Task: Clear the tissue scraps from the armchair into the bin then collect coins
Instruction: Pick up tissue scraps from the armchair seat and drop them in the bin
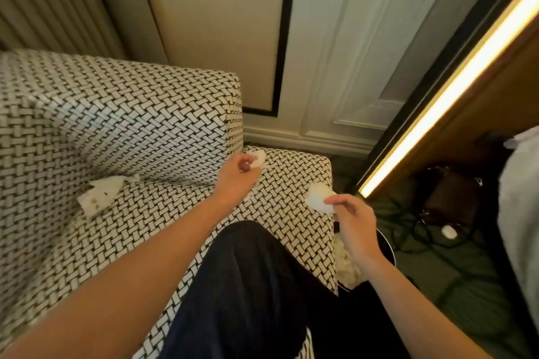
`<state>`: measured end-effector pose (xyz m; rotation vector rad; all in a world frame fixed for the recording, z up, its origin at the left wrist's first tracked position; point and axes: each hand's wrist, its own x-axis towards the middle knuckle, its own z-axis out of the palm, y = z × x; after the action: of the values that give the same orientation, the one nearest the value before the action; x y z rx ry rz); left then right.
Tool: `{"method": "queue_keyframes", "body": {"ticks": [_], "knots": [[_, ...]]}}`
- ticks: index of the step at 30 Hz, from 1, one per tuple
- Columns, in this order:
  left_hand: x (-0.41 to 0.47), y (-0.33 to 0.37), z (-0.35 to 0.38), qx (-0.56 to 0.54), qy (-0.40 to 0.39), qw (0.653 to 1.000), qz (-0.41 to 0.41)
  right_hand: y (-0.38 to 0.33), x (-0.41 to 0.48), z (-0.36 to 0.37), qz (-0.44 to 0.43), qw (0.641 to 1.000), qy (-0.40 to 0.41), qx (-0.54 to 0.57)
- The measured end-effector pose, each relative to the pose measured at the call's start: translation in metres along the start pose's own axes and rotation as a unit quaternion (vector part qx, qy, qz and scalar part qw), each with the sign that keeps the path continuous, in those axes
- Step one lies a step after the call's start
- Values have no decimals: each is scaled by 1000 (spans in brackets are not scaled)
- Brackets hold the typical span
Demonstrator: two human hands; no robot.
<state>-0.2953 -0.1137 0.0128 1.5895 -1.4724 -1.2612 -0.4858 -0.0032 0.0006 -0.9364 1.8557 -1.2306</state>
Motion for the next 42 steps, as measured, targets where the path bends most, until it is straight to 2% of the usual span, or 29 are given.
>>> {"method": "queue_keyframes", "body": {"ticks": [6, 16, 25, 37, 40, 42], "knots": [[-5, 29, 94, 16, -73, 997, 20, 27, 16, -68, 27, 997, 73, -11], [-19, 29, 184, 75, -151, 986, -10, 53, 32, -128, 74, 990, 119, -33], [-28, 27, 207, 86, -226, 970, -37, 54, 34, -141, 93, 987, 125, -36], [-38, 31, 205, 101, -310, 945, -16, 56, 36, -143, 101, 985, 126, -59], [-39, 31, 202, 98, -308, 946, -15, 55, 37, -144, 109, 987, 93, -78], [-40, 31, 201, 94, -303, 948, -16, 57, 38, -146, 131, 986, 41, -90]]}}
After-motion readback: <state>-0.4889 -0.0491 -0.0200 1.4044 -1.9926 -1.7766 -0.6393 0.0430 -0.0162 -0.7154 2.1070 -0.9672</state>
